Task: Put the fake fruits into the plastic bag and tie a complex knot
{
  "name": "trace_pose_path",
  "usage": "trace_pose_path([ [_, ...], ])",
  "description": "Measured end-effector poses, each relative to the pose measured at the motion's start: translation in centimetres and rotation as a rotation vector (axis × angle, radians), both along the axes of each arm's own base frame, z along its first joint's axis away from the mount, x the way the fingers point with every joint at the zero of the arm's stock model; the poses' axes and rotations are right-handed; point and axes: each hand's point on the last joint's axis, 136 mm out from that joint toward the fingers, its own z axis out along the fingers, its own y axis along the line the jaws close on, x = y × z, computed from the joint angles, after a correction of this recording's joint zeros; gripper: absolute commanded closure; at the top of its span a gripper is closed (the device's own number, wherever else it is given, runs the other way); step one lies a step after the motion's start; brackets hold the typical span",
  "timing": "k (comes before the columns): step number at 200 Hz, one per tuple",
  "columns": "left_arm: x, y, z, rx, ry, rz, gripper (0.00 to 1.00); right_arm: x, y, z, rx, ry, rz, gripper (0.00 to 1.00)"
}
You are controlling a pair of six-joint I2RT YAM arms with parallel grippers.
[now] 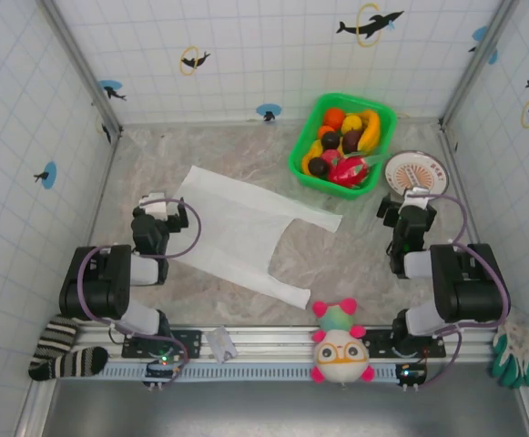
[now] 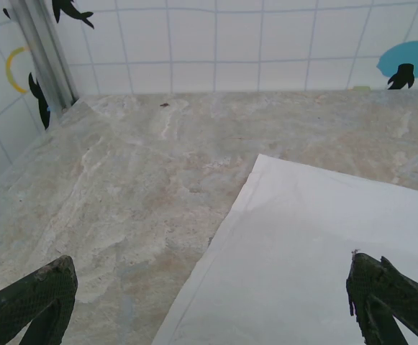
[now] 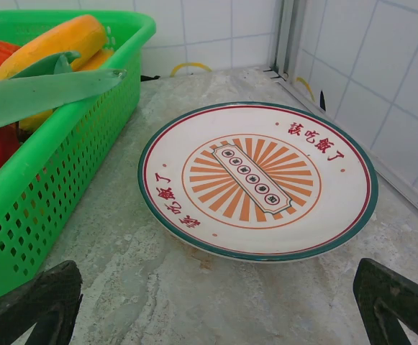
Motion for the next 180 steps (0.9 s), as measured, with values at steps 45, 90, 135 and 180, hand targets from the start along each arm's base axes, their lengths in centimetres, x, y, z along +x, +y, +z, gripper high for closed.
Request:
trace_pose_path([
  [45,0.0,0.0,0.0,0.000,0.000,0.000,0.02,0.0,0.0,0.0,0.000,0.000,0.000,0.00],
  [90,0.0,0.0,0.0,0.000,0.000,0.000,0.03,0.0,0.0,0.0,0.001,0.000,0.000,0.00],
  [135,0.0,-0.1,0.0,0.000,0.000,-0.003,0.03,-0.1,0.0,0.6,0.004,-0.012,0.005,0.00],
  [180,1.7,0.0,5.2,-0.001,-0.059,-0.003,0.03,-0.7,-0.1,6.1,0.021,-0.092,0.018,0.00],
])
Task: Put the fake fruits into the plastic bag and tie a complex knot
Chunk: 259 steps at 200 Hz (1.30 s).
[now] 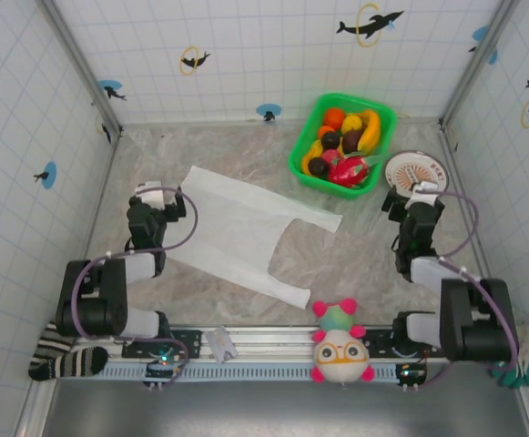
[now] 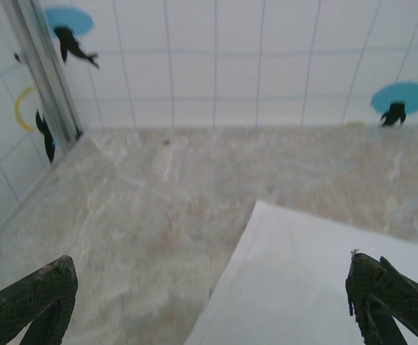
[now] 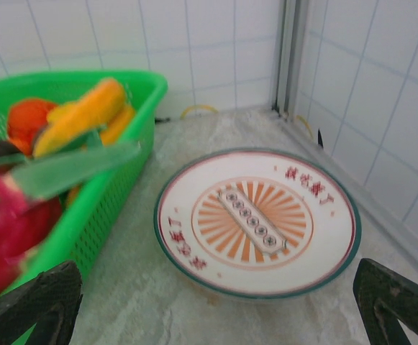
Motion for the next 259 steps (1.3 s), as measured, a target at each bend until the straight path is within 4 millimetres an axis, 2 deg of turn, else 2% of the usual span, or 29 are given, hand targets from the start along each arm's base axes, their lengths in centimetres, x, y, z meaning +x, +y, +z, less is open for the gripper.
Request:
trace_pose_path([
  [23,-0.3,0.0,4.4,-0.016,-0.084,0.001,0.03,-0.6,0.1,4.3,0.038,-0.068,0.009,0.00],
  [43,-0.3,-0.2,7.1,-0.057,-0.095,-0.005,0.03,-1.5,0.6,6.7,0.097,-0.090,0.032,0.00],
  [72,-0.3,-1.4,10.9,-0.190,-0.083,-0.058,0.03,-2.4,2.3,8.4,0.193,-0.049,0.115,0.00],
  [91,-1.0,-2.8,11.7,-0.283,-0.051,-0.117,0.04,-2.9,3.9,8.3,0.252,0.018,0.182,0.00],
  [131,-3.8,-8.2,8.8,-0.396,0.172,-0.251,0.06,-4.0,7.7,5.9,0.349,0.230,0.314,0.00],
  [159,-6.3,-13.3,7.2,-0.396,0.321,-0.367,0.15,-4.7,10.7,3.3,0.400,0.372,0.393,0.00],
  [186,-8.5,-17.5,5.4,-0.355,0.440,-0.463,0.18,-5.2,12.7,1.0,0.429,0.475,0.438,0.00],
  [227,-11.1,-23.9,-0.5,-0.213,0.675,-0.558,0.20,-5.2,14.1,-2.7,0.453,0.606,0.439,0.00],
  [259,-12.0,-27.4,-4.8,-0.094,0.810,-0.584,0.24,-5.4,15.0,-3.9,0.468,0.655,0.457,0.00],
])
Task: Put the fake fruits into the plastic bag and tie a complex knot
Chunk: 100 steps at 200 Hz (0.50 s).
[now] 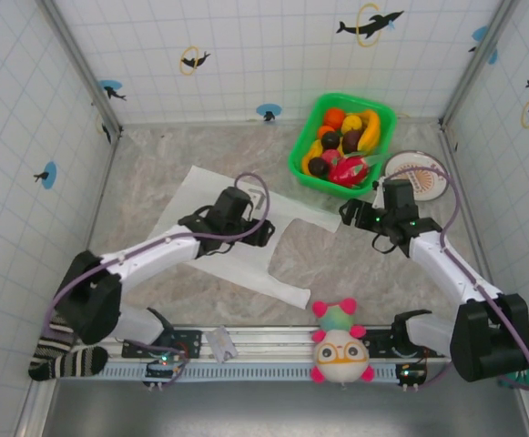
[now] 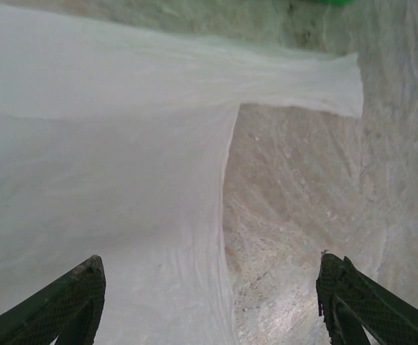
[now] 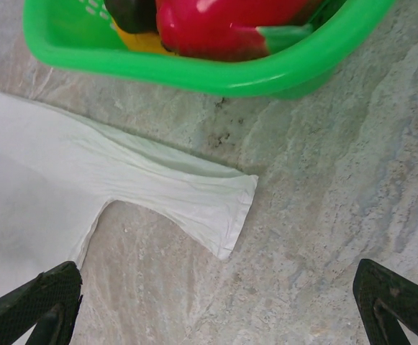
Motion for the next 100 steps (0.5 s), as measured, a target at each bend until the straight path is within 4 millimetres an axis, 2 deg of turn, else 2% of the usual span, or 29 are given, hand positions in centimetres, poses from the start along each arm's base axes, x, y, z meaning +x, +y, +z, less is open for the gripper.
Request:
trace_pose_path([
  [21,-0.4,-1.4,-2.0,0.051,0.045,-0.036,0.24,0.1,0.0,0.0,-0.002,-0.004,-0.001,0.00],
  [46,-0.2,-1.7,-3.9,0.099,0.077,-0.040,0.24,0.2,-0.1,-0.1,-0.010,-0.010,-0.008,0.00],
  [75,0.6,-1.9,-5.1,0.149,0.085,-0.031,0.27,0.2,-0.4,-0.3,-0.025,-0.013,-0.015,0.00],
  [100,1.8,-2.9,-5.7,0.164,0.086,-0.034,0.29,0.3,-0.5,-0.3,-0.031,-0.016,-0.016,0.00],
])
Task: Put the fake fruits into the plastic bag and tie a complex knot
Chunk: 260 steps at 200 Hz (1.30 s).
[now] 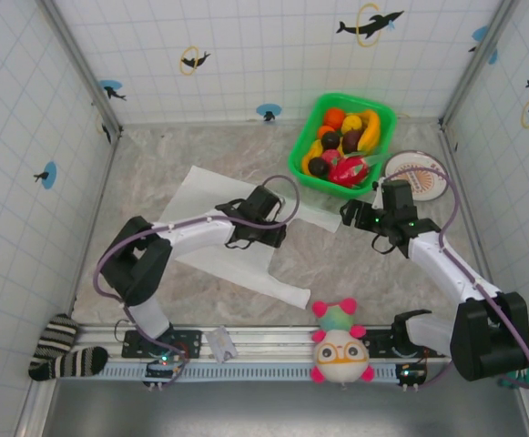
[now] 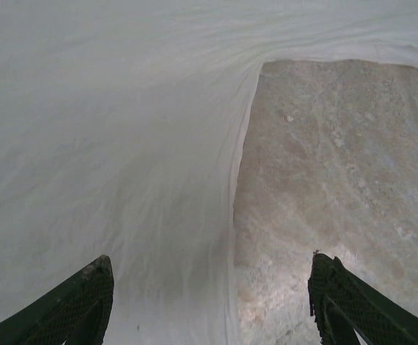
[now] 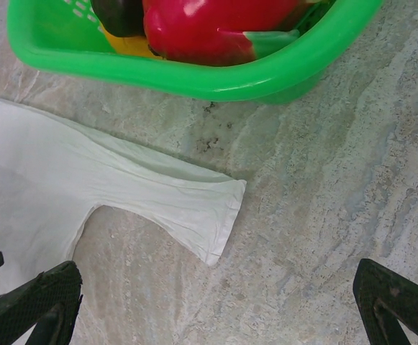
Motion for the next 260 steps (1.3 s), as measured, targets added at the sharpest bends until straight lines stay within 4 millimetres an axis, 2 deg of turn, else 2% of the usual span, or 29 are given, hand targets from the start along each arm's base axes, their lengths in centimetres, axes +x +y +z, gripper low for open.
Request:
trace_pose_path([
  [82,2.2,-0.8,-2.4,0.086,-0.002,0.007,0.44,0.2,-0.4,0.0,-0.022,-0.008,-0.012,0.00],
  [117,2.4,-0.4,-3.5,0.125,0.002,0.018,0.48,0.1,-0.4,-0.2,-0.023,-0.007,-0.012,0.00],
  [144,2.5,-0.2,-3.5,0.133,-0.004,0.022,0.53,0.0,-0.4,-0.8,-0.025,0.006,-0.011,0.00],
  [169,2.5,-0.2,-3.5,0.134,-0.005,0.023,0.66,0.0,-0.4,-0.9,-0.027,0.010,-0.012,0.00],
  [200,2.5,-0.2,-3.5,0.134,-0.004,0.021,0.73,0.0,-0.4,-0.9,-0.027,0.010,-0.011,0.00],
  [218,2.5,-0.2,-3.2,0.131,-0.010,0.019,0.84,0.0,-0.4,-0.9,-0.026,0.009,-0.010,0.00],
  [234,2.6,-0.3,-2.4,0.123,-0.023,0.011,1.00,0.0,-0.3,-0.9,-0.023,0.008,-0.008,0.00],
  [260,2.7,-0.4,-0.6,0.099,-0.055,0.004,1.00,0.1,0.0,-0.6,-0.013,-0.002,0.003,0.00],
])
